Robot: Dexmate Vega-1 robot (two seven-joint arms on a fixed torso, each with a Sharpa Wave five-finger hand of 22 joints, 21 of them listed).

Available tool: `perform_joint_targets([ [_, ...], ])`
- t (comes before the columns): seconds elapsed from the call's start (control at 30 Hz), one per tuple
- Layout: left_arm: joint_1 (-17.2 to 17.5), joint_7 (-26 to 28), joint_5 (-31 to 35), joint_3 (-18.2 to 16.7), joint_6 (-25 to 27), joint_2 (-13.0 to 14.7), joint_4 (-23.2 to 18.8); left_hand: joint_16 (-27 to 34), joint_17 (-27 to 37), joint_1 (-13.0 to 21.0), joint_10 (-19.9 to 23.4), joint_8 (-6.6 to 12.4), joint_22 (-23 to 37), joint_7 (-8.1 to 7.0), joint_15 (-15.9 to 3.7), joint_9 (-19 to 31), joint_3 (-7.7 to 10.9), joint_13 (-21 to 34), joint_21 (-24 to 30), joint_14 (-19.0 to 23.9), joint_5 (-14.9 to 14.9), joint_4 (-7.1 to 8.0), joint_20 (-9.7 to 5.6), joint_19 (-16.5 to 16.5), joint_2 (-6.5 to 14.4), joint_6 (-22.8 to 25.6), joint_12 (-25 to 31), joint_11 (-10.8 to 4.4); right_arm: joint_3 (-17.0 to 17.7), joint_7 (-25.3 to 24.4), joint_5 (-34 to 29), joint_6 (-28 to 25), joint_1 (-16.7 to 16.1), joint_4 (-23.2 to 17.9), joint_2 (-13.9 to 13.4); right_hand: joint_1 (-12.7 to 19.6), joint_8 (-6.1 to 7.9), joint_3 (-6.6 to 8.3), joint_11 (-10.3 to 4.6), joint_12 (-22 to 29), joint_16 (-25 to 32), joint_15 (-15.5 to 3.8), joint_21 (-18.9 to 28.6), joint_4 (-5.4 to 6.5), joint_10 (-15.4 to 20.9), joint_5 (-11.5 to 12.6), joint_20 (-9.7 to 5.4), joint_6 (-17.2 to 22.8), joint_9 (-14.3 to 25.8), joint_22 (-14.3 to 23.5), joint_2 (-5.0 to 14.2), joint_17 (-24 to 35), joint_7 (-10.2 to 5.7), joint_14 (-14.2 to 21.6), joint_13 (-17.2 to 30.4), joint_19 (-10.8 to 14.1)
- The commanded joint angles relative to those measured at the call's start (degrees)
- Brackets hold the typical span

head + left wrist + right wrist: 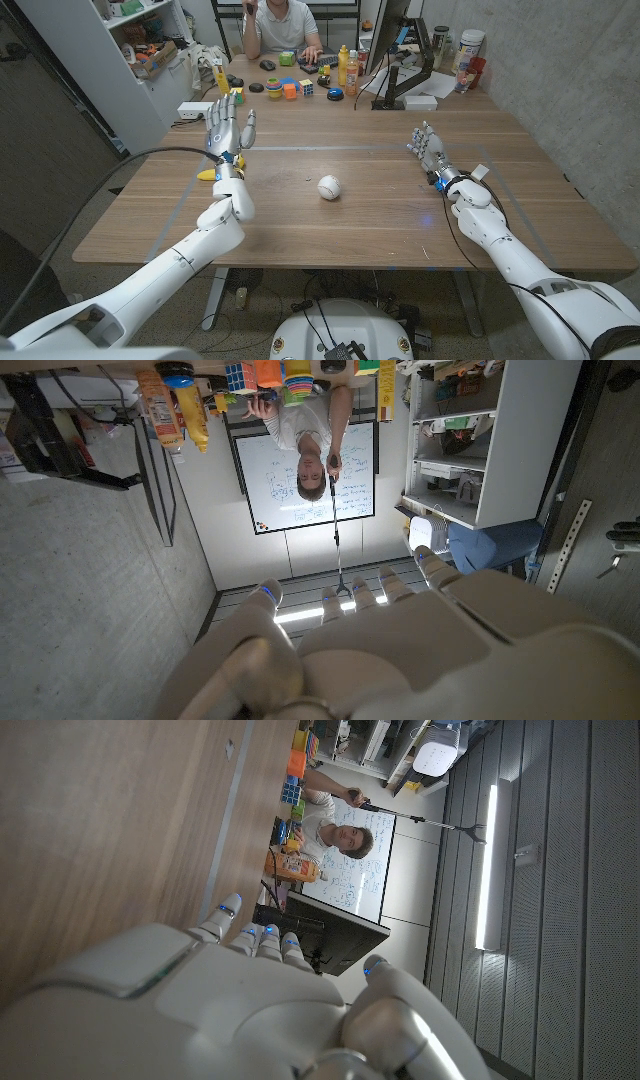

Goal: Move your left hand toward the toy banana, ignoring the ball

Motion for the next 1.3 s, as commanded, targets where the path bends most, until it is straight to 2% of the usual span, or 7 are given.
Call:
perform_joint_targets([
  [0.03, -4.59, -1.76, 8.61, 6.24, 11.43, -0.43, 5.00, -0.55, 0.34, 1.07, -0.91, 0.85, 0.05, -0.17, -1.40, 0.51, 0.85, 0.32, -0.09, -1.39, 0.49, -0.21, 1.32, -0.89, 0.52, 1.73, 0.07, -0.10, 0.01, 0.95, -0.47, 0.28, 1.24, 2.10, 0.30, -0.01, 0.24, 0.27, 0.11, 0.35, 0.39, 0.14, -0.20, -0.14, -0.16, 0.31, -5.72, -0.38, 0.17, 0.15, 6.99, 0.12, 0.10, -0.09, 0.13, -2.17],
  [0.2, -5.42, -0.89, 7.06, 5.93, 11.14, -1.61, 8.35, -0.73, 0.44, 1.43, -1.13, 1.06, 0.04, -0.22, -1.25, 0.65, 0.96, 0.45, -0.09, -1.96, 0.36, -0.42, 2.67, -1.51, 0.28, 2.19, 0.15, -0.03, -0.13, 1.42, -0.59, 0.72, 1.87, 3.28, 0.57, 0.02, 0.23, 0.30, -0.03, 0.33, 0.40, 0.16, -0.29, -0.14, -0.20, 0.33, -5.68, -0.40, 0.17, 0.15, 7.04, 0.11, 0.13, -0.03, 0.13, -2.11],
  [0.5, -6.28, -0.44, 2.01, 4.66, 8.53, -2.86, 12.63, -0.71, 0.75, 0.63, -0.94, 1.15, 0.11, -0.19, -0.90, 0.79, 0.22, 0.65, 0.18, -2.55, -0.09, 0.23, 2.80, -1.81, -0.49, 2.65, 0.41, 0.42, 0.00, 1.90, -0.60, 1.63, 2.80, 4.97, 0.80, 0.03, 0.20, 0.26, 0.11, 0.34, 0.40, 0.32, -0.45, -0.17, -0.13, 0.32, -5.50, -0.51, 0.17, 0.15, 6.92, 0.10, 0.15, 0.05, 0.12, -1.96],
  [0.97, -9.62, -1.36, -1.60, 6.75, 7.77, -3.59, 18.39, -0.42, 0.99, -0.38, -0.04, 0.98, 0.17, -0.20, -0.89, 0.84, -0.44, 0.82, 0.52, -2.48, -0.47, 1.21, 1.74, -1.52, -0.70, 2.60, 0.86, 0.07, -0.07, 3.10, -0.69, 2.88, 5.04, 9.00, 1.20, 0.01, 0.19, 0.15, 0.17, 0.28, 0.37, 0.35, -0.76, -0.18, -0.23, 0.33, -5.43, -0.56, 0.17, 0.16, 6.79, 0.10, 0.22, 0.07, 0.12, -1.85],
  [1.3, -14.26, -4.04, -4.28, 9.59, 6.67, -5.66, 26.07, -0.48, 1.07, -0.77, -0.44, 0.81, 0.18, -0.20, -1.17, 0.85, -0.73, 0.92, 0.67, -2.93, -0.64, 1.62, 1.06, -1.33, -0.80, 2.38, 0.72, 0.25, -0.07, 3.72, -0.72, 3.74, 5.98, 11.18, 1.33, -0.01, 0.17, 0.07, 0.29, 0.26, 0.35, 0.42, -0.98, -0.18, -0.29, 0.32, -5.34, -0.63, 0.17, 0.16, 6.74, 0.10, 0.27, 0.07, 0.12, -1.86],
])
